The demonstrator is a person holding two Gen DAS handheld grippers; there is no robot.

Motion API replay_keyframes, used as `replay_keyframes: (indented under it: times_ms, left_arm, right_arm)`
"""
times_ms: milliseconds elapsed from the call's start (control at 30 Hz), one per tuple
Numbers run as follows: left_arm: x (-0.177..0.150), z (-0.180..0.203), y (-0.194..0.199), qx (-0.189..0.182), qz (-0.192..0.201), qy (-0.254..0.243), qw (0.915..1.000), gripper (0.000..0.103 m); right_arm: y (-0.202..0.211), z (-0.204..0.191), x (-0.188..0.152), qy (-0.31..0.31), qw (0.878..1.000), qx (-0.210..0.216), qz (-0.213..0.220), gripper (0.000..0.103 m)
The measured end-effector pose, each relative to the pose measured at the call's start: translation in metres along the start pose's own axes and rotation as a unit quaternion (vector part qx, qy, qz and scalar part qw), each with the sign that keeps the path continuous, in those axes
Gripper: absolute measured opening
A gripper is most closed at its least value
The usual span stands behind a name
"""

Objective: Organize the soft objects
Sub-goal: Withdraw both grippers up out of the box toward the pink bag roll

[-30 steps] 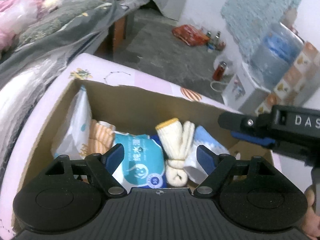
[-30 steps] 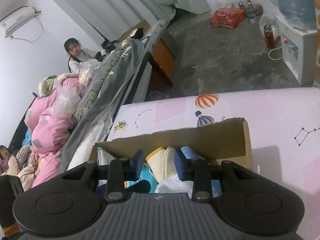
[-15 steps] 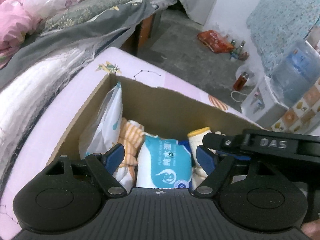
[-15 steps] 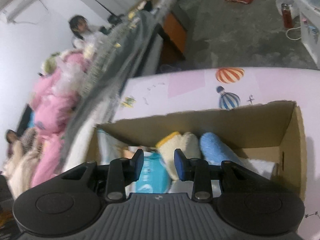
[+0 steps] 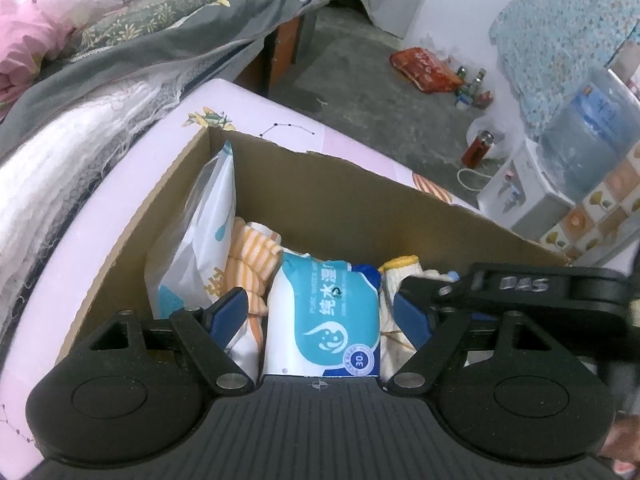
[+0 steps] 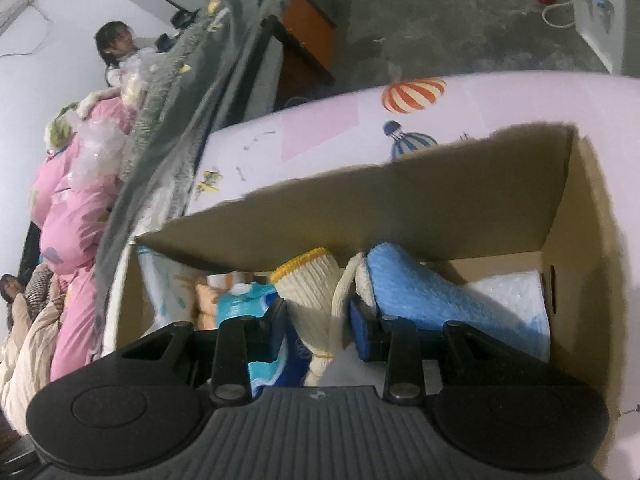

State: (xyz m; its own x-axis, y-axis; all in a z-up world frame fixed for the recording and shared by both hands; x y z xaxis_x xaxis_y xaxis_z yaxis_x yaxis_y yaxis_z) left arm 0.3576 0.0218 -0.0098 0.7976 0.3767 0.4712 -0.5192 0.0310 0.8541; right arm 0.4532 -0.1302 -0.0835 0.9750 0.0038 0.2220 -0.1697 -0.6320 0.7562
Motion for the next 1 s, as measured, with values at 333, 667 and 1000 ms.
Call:
replay_keyframes:
  times_ms: [333, 667, 1000]
  left_arm:
    - [-0.003, -0.002, 0.013, -0.012, 0.008, 0.013, 0.9998, 0.083]
    - [-0.008, -0.009, 0.025, -0.021, 0.011, 0.014, 0.9996, 0.084]
    - [-0.027, -0.006, 0.070, -0.055, 0.018, 0.002, 0.9983, 0.084]
  right_arm:
    - [0.028, -0.010, -0.004, 0.023, 0.997, -0.061, 0.042, 0.087]
    - [0.005, 0.008, -0.020, -0.047, 0.999, -0.017, -0.015, 0.093]
    - [0.138, -0.024, -0.059, 0.001, 0.995, 0.052, 0.091, 0.102]
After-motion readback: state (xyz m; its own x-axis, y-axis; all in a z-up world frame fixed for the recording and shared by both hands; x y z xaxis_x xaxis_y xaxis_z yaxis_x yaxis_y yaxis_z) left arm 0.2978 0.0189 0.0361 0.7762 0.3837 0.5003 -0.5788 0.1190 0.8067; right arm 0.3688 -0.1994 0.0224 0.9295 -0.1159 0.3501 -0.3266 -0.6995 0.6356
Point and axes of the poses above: each gripper's, at about its wrist camera, not at the fingertips, and y roughly against the way its jaws point, z to its right, x to its top, the point moved 7 cm from there along -y, roughly the way its jaws point, and after that the axes turned 5 degrees about -z, right-handed, at the moved point
